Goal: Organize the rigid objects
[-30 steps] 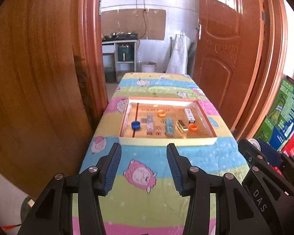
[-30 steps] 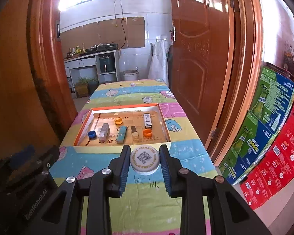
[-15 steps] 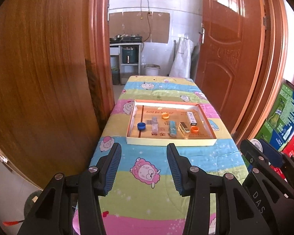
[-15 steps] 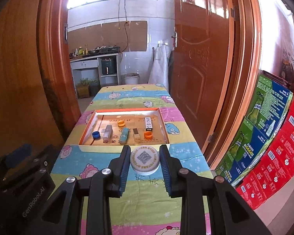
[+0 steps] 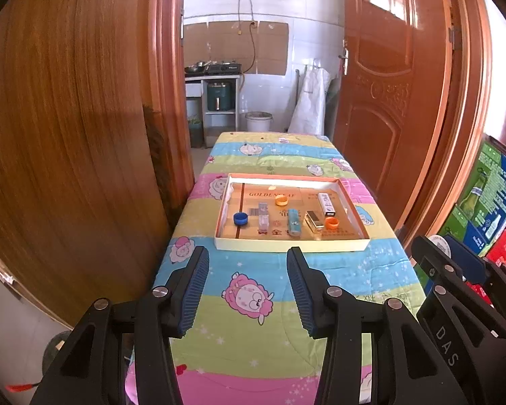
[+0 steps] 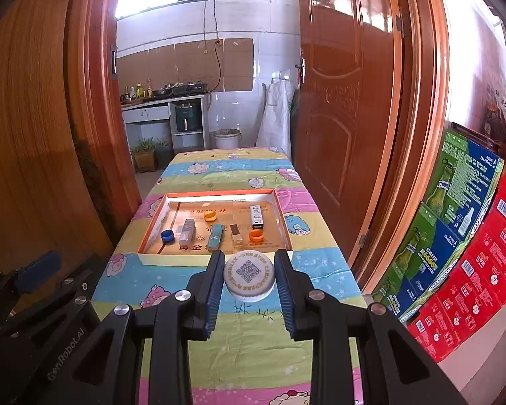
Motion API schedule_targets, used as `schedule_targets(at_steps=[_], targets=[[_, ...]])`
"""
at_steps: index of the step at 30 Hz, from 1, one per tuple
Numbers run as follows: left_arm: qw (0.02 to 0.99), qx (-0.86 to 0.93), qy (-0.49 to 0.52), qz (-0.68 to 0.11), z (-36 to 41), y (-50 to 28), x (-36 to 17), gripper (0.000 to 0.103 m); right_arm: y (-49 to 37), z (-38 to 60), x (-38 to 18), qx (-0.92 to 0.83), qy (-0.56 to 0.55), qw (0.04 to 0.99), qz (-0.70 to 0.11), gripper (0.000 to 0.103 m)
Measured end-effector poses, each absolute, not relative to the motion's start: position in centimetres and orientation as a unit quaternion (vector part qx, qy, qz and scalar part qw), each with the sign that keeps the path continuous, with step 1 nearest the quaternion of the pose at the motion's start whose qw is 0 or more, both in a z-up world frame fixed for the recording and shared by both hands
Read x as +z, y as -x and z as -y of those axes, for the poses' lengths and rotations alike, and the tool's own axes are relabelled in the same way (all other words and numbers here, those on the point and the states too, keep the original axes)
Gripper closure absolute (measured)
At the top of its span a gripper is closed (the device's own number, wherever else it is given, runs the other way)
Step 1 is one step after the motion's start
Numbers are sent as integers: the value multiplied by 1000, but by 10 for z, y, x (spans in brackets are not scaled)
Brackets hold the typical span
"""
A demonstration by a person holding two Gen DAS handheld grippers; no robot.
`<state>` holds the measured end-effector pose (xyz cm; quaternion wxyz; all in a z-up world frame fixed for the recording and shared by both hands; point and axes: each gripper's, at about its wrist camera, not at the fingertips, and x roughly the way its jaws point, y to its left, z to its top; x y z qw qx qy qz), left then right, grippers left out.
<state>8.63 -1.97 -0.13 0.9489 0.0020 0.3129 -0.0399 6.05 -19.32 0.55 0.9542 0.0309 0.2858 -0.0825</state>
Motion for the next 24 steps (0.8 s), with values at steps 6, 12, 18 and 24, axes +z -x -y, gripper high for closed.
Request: schedule_targets(at_steps=[6,12,18,24], targets=[[949,-39,-3,-314,20,-86,-1,53,-60,192,6,-82,-31,954,-287,73],[949,-35,-3,-314,18,-85,0,53,-61,190,5,-79,-32,953,-290,73],[949,-31,-2,-314,16,-85,0,53,-61,188,4,-77,-33,953,-290,73],[948,-32,-4,-315,17,-83,-1,53,-61,188,5,-76,-33,954,-289,73]])
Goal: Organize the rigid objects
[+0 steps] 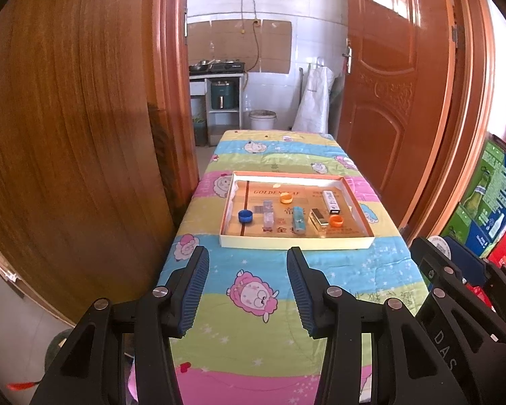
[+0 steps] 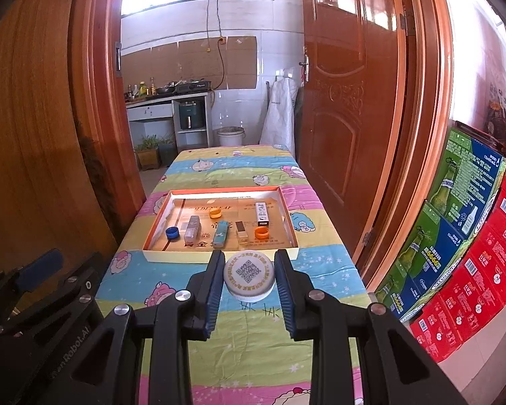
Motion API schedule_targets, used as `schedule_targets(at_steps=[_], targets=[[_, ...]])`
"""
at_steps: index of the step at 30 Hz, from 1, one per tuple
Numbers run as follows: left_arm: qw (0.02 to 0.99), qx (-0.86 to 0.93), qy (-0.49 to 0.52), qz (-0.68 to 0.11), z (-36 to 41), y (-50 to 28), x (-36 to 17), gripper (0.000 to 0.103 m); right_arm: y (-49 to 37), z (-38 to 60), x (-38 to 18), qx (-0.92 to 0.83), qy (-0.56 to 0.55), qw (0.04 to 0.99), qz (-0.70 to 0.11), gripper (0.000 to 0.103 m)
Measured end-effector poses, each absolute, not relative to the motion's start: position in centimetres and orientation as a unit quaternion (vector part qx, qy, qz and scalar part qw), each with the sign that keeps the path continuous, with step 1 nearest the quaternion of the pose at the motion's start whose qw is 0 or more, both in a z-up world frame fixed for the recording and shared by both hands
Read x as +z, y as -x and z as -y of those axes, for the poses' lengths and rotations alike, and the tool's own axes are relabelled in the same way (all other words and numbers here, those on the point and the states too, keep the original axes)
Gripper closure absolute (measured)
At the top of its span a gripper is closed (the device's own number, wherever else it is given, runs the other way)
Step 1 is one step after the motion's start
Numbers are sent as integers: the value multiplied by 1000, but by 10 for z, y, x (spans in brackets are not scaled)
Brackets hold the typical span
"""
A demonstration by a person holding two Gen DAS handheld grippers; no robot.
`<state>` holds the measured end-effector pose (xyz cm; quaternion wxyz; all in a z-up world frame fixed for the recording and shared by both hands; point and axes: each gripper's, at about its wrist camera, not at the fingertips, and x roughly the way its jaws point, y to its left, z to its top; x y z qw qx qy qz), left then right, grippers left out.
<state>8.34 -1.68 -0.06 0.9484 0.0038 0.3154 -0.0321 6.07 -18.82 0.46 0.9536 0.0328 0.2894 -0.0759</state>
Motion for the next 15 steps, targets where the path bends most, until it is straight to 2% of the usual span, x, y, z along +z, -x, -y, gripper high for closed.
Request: schedule_targets(at_steps=[15], targets=[[949,-28,-4,-314,17,-81,-1,53,-60,189,4,-75,-34,954,-290,73]])
